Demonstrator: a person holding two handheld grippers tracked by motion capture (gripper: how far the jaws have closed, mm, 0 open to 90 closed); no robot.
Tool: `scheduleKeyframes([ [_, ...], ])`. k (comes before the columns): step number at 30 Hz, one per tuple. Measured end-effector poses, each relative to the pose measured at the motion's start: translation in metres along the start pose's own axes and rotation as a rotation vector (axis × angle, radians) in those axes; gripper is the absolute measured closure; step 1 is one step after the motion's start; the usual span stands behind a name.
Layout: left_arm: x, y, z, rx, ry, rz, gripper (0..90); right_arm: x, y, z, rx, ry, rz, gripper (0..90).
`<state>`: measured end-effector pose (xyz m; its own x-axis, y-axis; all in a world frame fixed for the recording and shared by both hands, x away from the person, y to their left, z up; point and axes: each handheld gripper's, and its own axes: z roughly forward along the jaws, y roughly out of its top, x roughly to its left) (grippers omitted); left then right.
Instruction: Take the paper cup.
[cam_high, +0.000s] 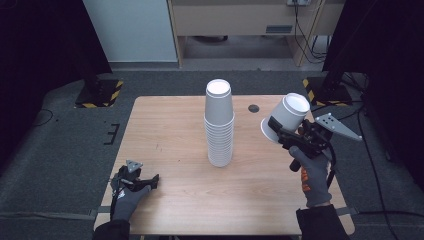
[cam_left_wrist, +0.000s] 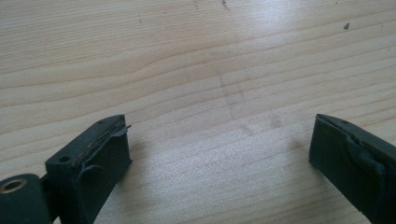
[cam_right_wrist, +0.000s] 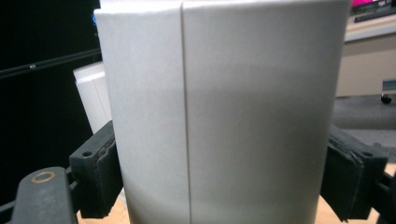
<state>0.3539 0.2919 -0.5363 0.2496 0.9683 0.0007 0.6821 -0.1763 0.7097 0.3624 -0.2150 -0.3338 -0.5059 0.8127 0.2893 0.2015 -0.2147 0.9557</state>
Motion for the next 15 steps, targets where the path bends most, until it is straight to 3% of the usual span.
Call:
scheduleKeyframes([
  [15, 0.005, -0.002, -0.007, -0.026, 0.006, 0.000, 24.9, -0.028, -0.046, -0.018, 0.057, -0.027, 0.082, 15.4],
])
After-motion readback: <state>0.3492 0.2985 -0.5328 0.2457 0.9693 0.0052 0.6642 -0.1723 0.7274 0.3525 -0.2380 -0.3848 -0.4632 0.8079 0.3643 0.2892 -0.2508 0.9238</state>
